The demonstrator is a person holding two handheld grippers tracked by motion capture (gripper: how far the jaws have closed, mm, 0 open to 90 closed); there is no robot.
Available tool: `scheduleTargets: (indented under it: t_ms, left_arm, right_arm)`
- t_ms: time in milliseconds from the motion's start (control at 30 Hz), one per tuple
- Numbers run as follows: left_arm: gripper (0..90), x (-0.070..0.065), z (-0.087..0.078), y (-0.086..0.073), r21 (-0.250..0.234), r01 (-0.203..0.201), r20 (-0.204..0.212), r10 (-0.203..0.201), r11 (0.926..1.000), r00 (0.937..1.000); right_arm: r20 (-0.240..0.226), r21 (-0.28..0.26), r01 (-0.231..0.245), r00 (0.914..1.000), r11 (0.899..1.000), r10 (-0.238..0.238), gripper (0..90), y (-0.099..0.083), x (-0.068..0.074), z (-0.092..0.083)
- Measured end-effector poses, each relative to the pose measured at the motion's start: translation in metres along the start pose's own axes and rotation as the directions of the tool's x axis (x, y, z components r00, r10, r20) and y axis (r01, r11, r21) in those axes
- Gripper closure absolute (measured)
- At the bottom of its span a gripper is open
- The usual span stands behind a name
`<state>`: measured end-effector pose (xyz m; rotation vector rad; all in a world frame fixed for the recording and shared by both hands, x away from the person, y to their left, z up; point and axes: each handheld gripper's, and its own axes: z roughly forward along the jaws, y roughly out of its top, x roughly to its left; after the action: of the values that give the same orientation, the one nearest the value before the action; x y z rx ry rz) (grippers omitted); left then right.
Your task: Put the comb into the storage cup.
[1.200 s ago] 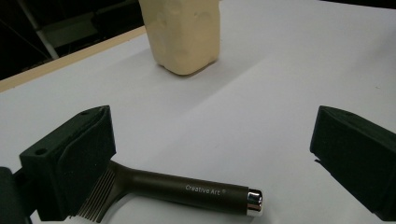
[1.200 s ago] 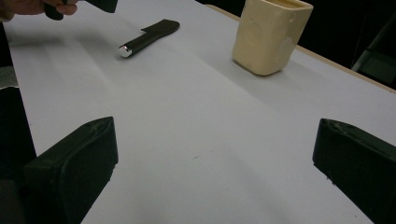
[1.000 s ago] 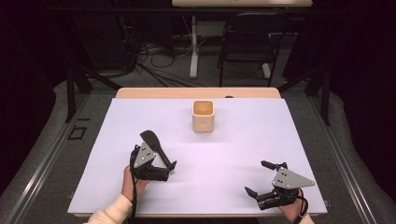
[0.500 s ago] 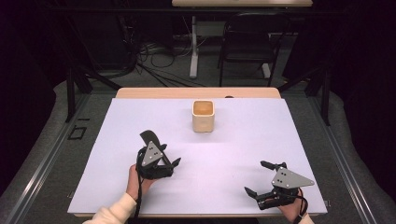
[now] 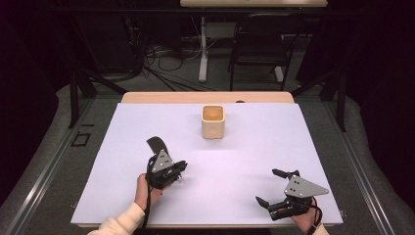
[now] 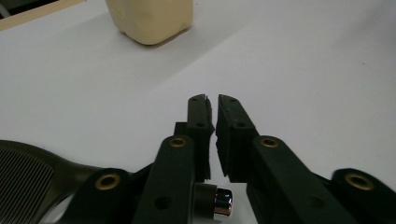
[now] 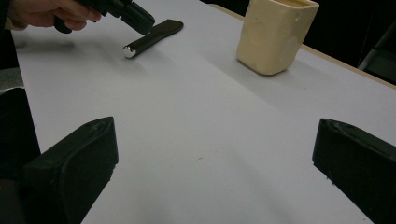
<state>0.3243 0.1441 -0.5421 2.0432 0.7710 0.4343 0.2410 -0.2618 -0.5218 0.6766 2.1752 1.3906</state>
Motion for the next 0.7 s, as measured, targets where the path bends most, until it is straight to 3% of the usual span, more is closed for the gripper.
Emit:
scheduleTargets:
  t_ms: [367,700]
  left_arm:
    - [89.9,0.003,0.012,-0.004,0.083,0.023,0.023,-0.025,0.9962,0.9994]
    - [90.0,0.005,0.013,-0.006,0.126,0.037,0.025,-0.040,0.9913,0.9989]
  right_arm:
    - [0.003,0.009,0.001,1.0000,1.000,-0.001,0.0,0.000,0.000,0.001]
    - [0.002,0.014,0.001,1.0000,1.000,-0.001,0.0,0.000,0.000,0.001]
